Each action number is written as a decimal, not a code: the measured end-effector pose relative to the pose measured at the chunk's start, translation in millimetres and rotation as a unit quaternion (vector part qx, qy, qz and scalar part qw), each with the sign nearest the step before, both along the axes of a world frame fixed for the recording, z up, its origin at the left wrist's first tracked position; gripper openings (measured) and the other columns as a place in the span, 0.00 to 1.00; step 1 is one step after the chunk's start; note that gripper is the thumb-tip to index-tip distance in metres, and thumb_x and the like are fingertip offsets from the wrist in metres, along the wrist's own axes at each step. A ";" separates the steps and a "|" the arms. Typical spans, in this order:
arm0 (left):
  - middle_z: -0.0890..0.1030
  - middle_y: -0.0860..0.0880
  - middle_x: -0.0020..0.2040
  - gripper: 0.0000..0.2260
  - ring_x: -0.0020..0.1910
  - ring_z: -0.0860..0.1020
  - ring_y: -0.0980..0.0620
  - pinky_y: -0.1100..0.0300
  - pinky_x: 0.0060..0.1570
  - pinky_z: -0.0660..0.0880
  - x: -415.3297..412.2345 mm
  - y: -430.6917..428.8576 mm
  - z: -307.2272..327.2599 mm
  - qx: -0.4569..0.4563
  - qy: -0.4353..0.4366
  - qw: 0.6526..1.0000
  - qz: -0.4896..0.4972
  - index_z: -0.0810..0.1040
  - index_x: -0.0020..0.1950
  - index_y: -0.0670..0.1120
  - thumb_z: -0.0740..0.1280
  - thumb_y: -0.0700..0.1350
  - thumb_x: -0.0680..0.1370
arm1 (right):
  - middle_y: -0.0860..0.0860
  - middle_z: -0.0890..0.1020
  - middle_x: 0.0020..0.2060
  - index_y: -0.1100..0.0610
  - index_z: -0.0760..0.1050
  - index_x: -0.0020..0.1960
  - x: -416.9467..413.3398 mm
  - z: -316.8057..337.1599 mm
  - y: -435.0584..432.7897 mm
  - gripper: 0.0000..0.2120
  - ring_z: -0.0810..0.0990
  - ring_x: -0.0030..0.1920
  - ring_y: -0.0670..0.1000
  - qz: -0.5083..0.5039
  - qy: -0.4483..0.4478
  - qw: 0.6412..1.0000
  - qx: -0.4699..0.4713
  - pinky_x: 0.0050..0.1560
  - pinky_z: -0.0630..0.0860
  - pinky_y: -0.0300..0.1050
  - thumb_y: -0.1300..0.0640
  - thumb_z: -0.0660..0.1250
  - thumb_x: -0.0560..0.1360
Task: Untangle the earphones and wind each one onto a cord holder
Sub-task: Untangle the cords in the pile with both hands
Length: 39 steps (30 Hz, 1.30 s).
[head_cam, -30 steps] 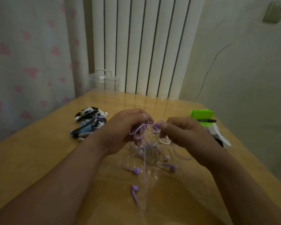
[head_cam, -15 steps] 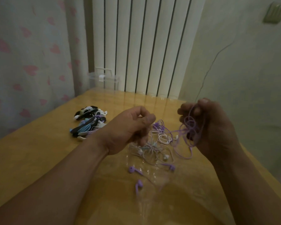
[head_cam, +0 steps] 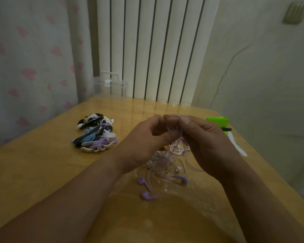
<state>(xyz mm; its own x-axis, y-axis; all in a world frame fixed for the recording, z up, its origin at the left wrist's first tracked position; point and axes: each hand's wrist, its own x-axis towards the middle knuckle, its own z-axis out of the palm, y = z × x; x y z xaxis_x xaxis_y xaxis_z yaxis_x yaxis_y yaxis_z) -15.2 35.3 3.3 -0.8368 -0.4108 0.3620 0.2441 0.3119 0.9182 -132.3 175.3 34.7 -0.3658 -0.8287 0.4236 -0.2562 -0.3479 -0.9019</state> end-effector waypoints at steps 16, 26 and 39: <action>0.86 0.37 0.52 0.17 0.52 0.85 0.40 0.45 0.50 0.84 6.3 -13.8 7.5 0.127 0.020 0.992 -0.011 0.82 0.57 0.37 0.57 0.46 0.87 | 0.50 0.68 0.29 0.54 0.65 0.34 -16.2 7.0 1.2 0.13 0.74 0.32 0.50 0.004 -0.425 0.888 -0.178 0.46 0.81 0.48 0.58 0.59 0.78; 0.79 0.45 0.42 0.09 0.45 0.80 0.47 0.53 0.50 0.82 3.6 -19.9 3.9 0.172 0.085 0.981 -0.033 0.75 0.43 0.39 0.64 0.39 0.83 | 0.44 0.80 0.30 0.52 0.81 0.56 -6.7 -1.8 5.2 0.07 0.72 0.27 0.40 -0.085 0.137 0.971 0.176 0.28 0.68 0.33 0.51 0.69 0.81; 0.85 0.44 0.46 0.09 0.46 0.84 0.49 0.54 0.52 0.80 -0.3 -6.2 -2.4 0.035 0.019 0.999 -0.002 0.80 0.55 0.42 0.71 0.47 0.81 | 0.57 0.85 0.40 0.66 0.79 0.53 -7.1 -12.8 -3.1 0.09 0.74 0.27 0.49 -0.043 0.006 0.994 0.104 0.25 0.67 0.39 0.58 0.67 0.82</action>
